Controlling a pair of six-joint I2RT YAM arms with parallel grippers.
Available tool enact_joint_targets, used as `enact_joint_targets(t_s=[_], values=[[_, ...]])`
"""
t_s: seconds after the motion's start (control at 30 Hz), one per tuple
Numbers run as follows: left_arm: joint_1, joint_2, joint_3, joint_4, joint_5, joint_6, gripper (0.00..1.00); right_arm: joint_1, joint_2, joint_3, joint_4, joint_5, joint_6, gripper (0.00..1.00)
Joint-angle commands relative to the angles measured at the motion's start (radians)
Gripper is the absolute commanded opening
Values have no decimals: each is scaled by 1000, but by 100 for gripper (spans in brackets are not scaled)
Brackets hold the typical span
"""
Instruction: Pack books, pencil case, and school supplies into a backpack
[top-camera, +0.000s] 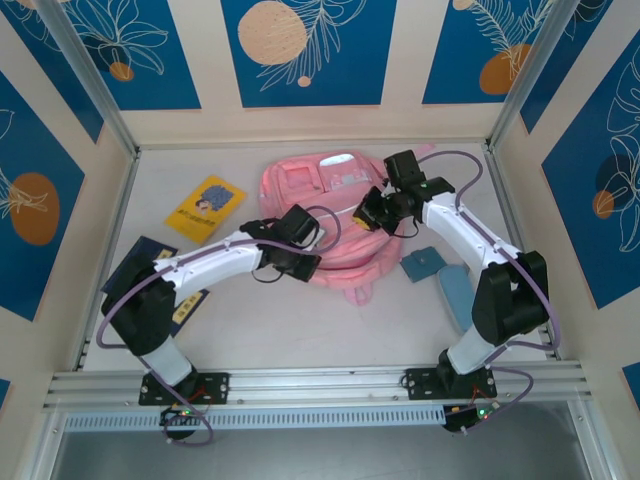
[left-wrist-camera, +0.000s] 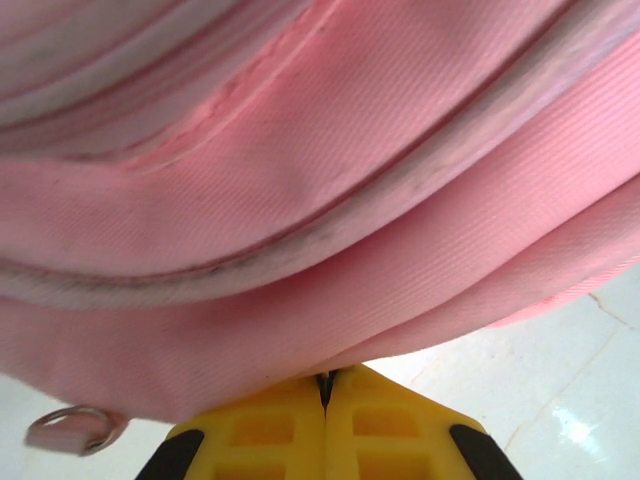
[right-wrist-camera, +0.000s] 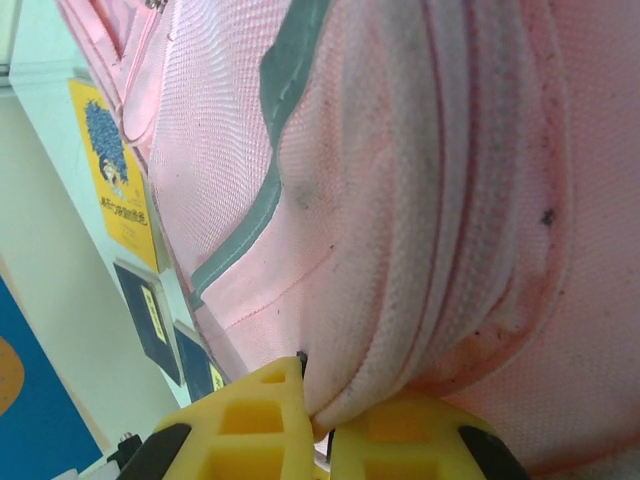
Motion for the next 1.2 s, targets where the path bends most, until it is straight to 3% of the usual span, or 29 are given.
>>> enact_joint_targets(t_s=[0.0, 0.43, 0.9, 1.17], values=[[57, -67, -54, 31, -76, 53, 0, -25, -39, 42, -40, -46, -61, 3], [201, -128, -156, 206, 28, 117, 0, -45, -34, 43, -57, -73, -109, 2], [421, 66, -47, 330, 193, 177, 0, -49, 16, 78, -82, -147, -225, 3], [470, 231, 117, 322, 156, 204, 2, -50, 70, 79, -48, -175, -235, 3]])
